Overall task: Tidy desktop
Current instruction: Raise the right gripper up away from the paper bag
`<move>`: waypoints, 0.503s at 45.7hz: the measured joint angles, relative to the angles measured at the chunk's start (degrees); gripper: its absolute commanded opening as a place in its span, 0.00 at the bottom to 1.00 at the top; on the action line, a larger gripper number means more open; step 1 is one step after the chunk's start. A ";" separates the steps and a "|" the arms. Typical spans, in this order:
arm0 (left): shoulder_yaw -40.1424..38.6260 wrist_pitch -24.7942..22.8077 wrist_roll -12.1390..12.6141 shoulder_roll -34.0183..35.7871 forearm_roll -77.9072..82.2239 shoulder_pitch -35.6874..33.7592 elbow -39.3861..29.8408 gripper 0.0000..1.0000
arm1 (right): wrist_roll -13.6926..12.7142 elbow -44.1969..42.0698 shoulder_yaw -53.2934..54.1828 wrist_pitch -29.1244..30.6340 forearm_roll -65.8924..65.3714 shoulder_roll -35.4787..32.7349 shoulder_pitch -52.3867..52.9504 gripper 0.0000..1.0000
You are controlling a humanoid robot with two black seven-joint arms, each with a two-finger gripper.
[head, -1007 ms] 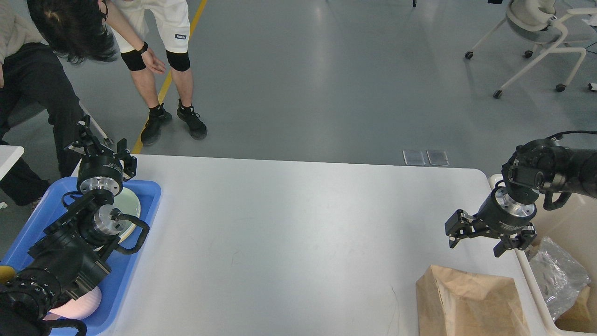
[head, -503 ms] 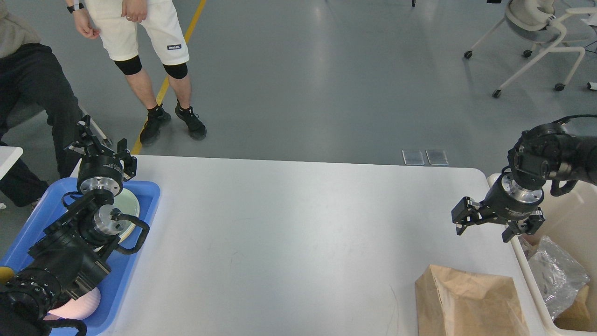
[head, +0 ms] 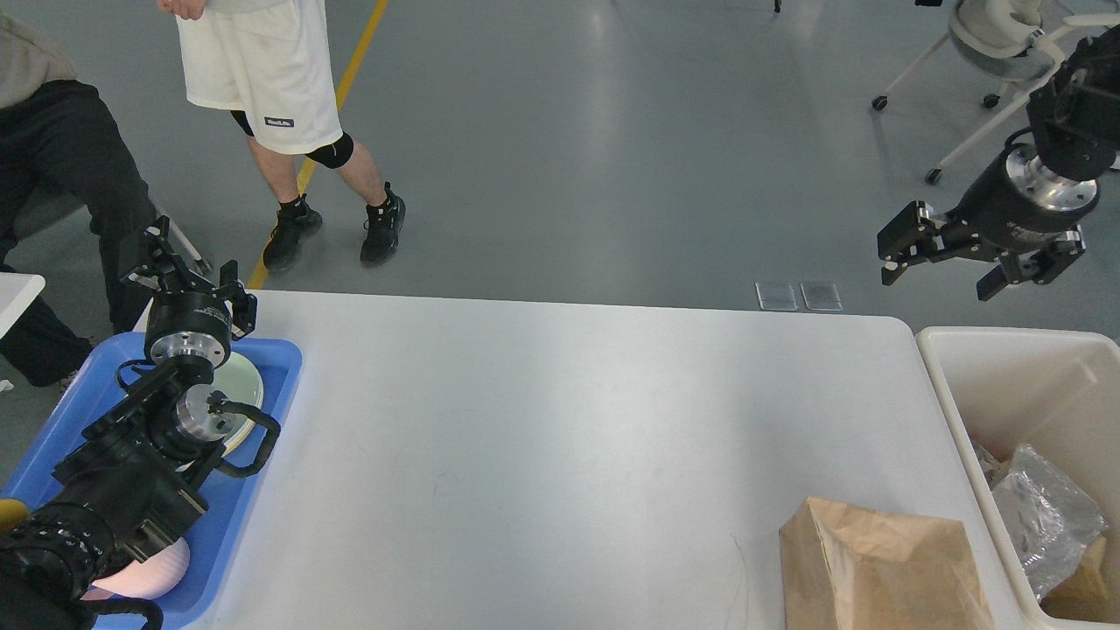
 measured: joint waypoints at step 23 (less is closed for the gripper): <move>0.00 0.00 0.00 0.00 0.00 0.00 0.00 0.96 | -0.02 2.78 -0.74 0.00 -3.68 -1.59 18.70 1.00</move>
